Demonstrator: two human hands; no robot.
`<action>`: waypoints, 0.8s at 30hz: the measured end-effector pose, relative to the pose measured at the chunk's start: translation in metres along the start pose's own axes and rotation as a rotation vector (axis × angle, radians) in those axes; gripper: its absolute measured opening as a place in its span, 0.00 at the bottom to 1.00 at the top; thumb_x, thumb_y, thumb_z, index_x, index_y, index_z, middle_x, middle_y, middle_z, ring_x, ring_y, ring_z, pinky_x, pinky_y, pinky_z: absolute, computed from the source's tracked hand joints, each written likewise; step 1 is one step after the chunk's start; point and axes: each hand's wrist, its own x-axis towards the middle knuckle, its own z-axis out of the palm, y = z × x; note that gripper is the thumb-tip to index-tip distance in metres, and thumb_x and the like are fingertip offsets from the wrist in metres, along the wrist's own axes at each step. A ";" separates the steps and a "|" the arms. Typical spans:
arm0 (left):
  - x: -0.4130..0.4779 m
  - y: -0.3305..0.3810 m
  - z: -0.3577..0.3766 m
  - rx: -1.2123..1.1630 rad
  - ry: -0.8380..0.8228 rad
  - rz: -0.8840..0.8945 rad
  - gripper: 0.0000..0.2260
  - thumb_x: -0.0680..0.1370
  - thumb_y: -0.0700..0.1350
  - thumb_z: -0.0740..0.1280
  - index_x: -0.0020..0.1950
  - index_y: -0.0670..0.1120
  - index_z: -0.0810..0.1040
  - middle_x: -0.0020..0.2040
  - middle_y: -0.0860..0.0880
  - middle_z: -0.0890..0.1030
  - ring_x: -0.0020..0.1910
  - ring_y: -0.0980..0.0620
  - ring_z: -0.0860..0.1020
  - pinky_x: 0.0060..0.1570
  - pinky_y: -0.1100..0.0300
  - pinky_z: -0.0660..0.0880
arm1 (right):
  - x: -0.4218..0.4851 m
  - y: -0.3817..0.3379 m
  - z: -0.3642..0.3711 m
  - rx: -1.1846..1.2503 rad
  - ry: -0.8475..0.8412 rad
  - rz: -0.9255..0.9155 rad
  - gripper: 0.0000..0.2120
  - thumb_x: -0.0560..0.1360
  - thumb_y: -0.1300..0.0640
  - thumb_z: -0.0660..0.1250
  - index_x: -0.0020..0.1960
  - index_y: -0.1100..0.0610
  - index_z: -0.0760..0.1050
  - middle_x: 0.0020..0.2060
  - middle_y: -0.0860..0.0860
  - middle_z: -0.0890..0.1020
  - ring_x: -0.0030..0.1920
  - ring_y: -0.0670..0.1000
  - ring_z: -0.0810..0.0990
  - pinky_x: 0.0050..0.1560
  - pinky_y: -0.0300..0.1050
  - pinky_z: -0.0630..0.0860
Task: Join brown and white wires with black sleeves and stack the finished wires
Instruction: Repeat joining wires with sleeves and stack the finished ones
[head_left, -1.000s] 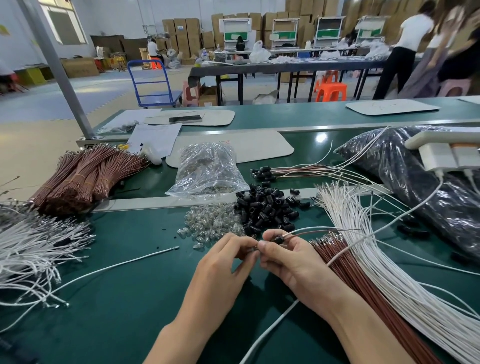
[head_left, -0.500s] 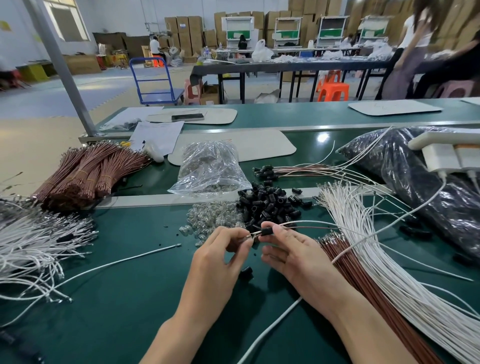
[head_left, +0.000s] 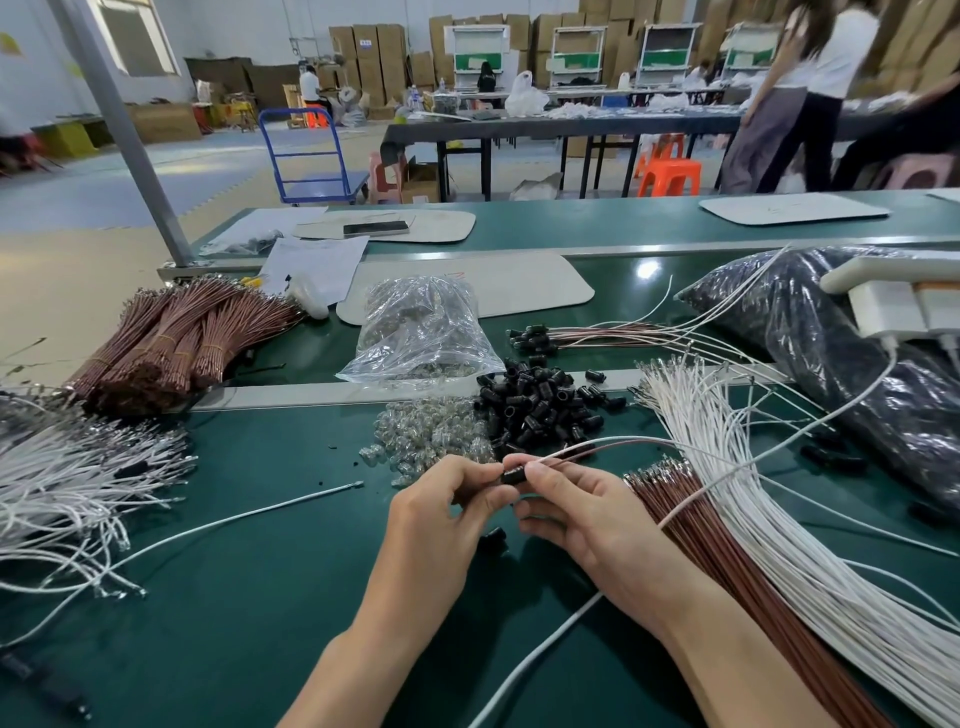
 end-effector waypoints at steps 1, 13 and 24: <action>0.000 0.000 0.000 -0.004 -0.004 -0.012 0.11 0.75 0.43 0.76 0.48 0.59 0.81 0.46 0.64 0.84 0.47 0.63 0.83 0.46 0.72 0.74 | 0.000 0.000 0.000 -0.003 -0.003 0.001 0.15 0.72 0.50 0.71 0.56 0.55 0.85 0.45 0.55 0.86 0.42 0.48 0.83 0.46 0.40 0.80; 0.001 0.003 -0.002 0.155 -0.014 -0.036 0.10 0.79 0.55 0.69 0.60 0.58 0.77 0.48 0.62 0.80 0.51 0.60 0.78 0.49 0.70 0.72 | 0.001 0.001 0.005 0.086 0.218 -0.081 0.11 0.68 0.55 0.75 0.50 0.52 0.87 0.43 0.52 0.86 0.44 0.47 0.86 0.39 0.37 0.79; 0.000 0.011 0.002 0.417 -0.034 -0.103 0.21 0.78 0.70 0.48 0.47 0.55 0.68 0.37 0.57 0.76 0.43 0.63 0.72 0.43 0.57 0.66 | -0.002 0.004 0.016 0.004 0.150 -0.131 0.10 0.69 0.52 0.74 0.50 0.49 0.86 0.49 0.54 0.88 0.51 0.51 0.87 0.41 0.35 0.79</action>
